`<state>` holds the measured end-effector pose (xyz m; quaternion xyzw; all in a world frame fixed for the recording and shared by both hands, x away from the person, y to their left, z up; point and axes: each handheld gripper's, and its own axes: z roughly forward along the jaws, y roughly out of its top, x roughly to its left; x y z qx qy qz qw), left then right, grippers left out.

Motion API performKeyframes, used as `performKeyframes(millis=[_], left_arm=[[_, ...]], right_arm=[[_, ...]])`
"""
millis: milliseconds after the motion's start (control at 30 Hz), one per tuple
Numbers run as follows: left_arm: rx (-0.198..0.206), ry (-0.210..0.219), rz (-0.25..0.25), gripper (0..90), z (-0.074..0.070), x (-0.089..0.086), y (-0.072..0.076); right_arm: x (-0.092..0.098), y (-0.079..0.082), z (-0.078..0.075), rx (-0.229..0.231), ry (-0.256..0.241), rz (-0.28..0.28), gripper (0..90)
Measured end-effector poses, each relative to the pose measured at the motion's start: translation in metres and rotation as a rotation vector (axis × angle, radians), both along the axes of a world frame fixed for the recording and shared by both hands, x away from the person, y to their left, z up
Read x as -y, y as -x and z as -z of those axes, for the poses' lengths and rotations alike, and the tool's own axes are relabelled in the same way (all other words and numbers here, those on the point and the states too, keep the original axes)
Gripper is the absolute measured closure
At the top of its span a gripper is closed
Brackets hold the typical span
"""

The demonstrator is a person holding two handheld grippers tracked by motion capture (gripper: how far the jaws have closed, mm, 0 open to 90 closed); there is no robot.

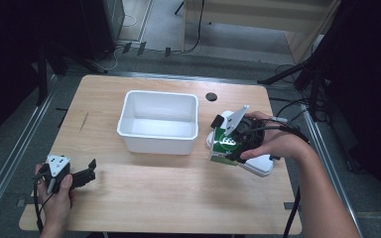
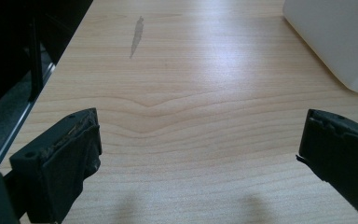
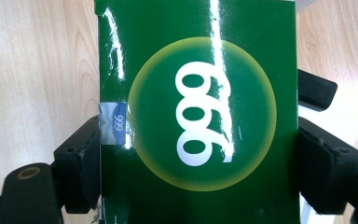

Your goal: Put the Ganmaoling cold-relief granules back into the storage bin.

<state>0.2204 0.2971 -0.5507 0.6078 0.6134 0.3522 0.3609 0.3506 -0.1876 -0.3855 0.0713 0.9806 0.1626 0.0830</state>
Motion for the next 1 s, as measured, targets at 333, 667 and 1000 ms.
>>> performKeyframes(millis=[333,667,1000], left_arm=[[-0.001,-0.001,0.000,0.0,0.000,0.000,0.000],[0.000,0.001,0.000,0.0,0.000,0.000,0.000],[-0.003,-0.004,0.005,0.0,0.000,0.000,0.000]], right_arm=[[-0.001,-0.019,-0.017,0.032,-0.028,0.017,16.5],[-0.005,-0.038,-0.032,0.022,-0.032,0.037,16.5],[-0.008,-0.059,-0.043,0.013,-0.029,0.050,16.6]])
